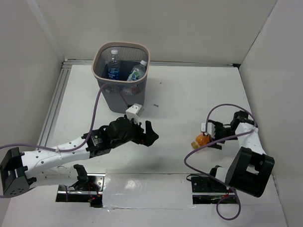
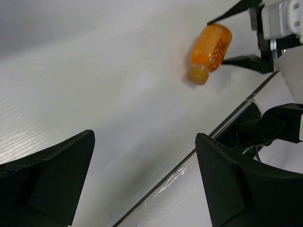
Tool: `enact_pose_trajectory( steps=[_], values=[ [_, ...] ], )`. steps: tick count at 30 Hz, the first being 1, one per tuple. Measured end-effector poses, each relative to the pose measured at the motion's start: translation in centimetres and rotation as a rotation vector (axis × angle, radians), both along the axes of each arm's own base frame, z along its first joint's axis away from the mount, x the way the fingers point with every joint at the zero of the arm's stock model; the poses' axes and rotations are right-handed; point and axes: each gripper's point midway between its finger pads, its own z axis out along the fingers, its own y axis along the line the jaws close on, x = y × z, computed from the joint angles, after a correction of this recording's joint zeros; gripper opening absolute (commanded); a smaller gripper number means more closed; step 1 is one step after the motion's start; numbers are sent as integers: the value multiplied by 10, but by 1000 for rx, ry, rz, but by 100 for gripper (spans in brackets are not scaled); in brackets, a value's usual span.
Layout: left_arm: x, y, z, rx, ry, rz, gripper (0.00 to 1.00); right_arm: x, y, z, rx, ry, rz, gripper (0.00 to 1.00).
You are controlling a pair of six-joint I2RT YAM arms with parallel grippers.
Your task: Put the plastic bottles in the bin
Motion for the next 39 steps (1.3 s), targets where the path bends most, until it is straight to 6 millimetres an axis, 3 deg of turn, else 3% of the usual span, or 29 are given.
enact_pose_trajectory(
  steps=[5,8,11,19,21,25,26,28,32,35,39],
  values=[
    [1,12,6,-27,7,65,100,79,23,56,44,-239,25,39],
    [0,19,4,-38,22,103,100,126,53,111,121,-357,23,37],
    [-4,31,-7,-40,51,144,100,158,92,168,210,-463,36,37],
    [-12,61,-24,-58,109,264,100,210,209,309,475,-617,64,37],
    [-13,65,-23,-66,111,281,100,217,234,336,530,-631,62,37],
    [-16,73,-28,-83,127,308,100,225,286,385,631,-664,86,48],
    [-17,75,-31,-78,131,313,100,225,299,389,645,-663,96,60],
    [-18,77,-37,-65,137,320,100,227,328,397,673,-663,114,70],
    [-17,79,-38,-55,135,326,100,243,381,384,697,-603,121,98],
    [-18,80,-39,-45,132,323,100,262,400,360,692,-537,82,100],
    [-17,81,-39,-38,122,327,100,278,389,333,669,-436,-12,100]
  ],
)
